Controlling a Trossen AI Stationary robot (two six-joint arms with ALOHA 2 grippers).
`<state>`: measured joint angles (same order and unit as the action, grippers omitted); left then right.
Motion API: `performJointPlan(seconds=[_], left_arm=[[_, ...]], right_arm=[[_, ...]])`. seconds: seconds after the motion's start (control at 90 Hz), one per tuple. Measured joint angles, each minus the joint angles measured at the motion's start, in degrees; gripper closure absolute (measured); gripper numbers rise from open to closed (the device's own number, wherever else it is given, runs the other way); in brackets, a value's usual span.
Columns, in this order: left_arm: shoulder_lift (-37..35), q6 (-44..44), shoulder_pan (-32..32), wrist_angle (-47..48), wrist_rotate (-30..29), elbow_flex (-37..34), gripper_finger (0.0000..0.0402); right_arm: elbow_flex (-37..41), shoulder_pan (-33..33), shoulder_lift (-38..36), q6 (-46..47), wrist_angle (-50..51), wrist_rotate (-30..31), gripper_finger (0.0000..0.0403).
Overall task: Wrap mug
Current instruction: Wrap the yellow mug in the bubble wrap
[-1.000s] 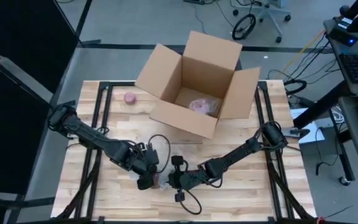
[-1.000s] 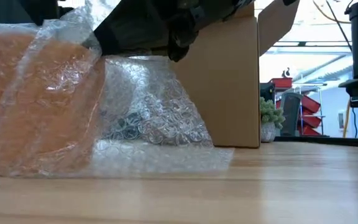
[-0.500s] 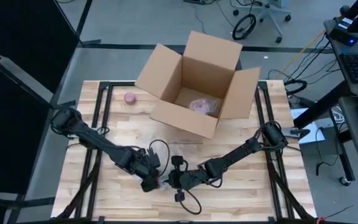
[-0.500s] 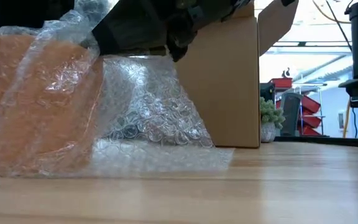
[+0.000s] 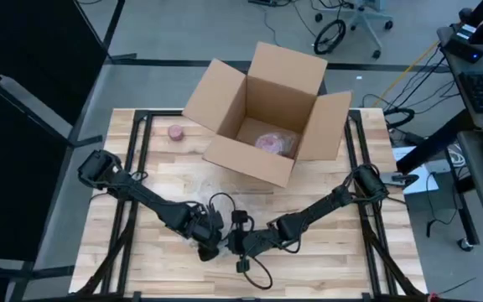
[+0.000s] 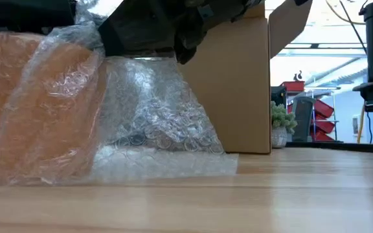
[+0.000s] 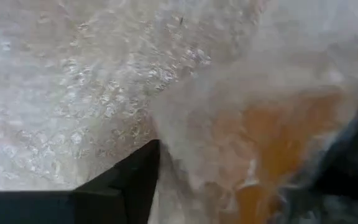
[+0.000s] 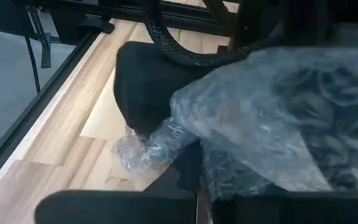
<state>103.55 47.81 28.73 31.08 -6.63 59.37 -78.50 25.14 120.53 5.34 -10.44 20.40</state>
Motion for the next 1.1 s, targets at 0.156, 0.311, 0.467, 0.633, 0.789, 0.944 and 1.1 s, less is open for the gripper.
performJointPlan(seconds=[0.156, 0.311, 0.467, 0.633, 0.789, 0.944, 1.1], left_arm=[[-0.2, -0.7, -0.3, -3.3, 0.7, 0.1, 0.0319], [-0.2, -2.9, -0.3, -5.3, 1.0, 0.0, 0.0329], [-0.2, -3.1, -0.6, -5.3, 1.2, 0.0, 0.0329], [-0.2, -3.4, -0.7, -5.5, 1.1, 0.0, 0.0329], [-0.1, -5.6, -0.6, -5.6, 0.5, -0.3, 0.029], [-0.6, -6.2, -0.6, -5.1, 0.7, -0.5, 0.0188], [-2.0, -5.5, -0.5, -4.8, 1.3, -0.3, 0.0129]], right_arm=[[0.0, 0.1, -0.1, 0.0, 0.1, -0.3, 0.0403], [0.0, 0.2, -0.1, 0.0, 0.1, -0.4, 0.0403], [0.0, 0.2, -0.1, 0.0, 0.1, 0.0, 0.0403], [0.0, 0.2, -0.1, 0.0, 0.1, 0.0, 0.0403], [0.0, 0.1, -0.1, 0.0, 0.1, 0.5, 0.0403], [0.0, 0.0, -0.1, 0.0, 0.1, 0.5, 0.0403], [0.0, 0.0, -0.1, 0.0, 0.2, 0.6, 0.0403]])
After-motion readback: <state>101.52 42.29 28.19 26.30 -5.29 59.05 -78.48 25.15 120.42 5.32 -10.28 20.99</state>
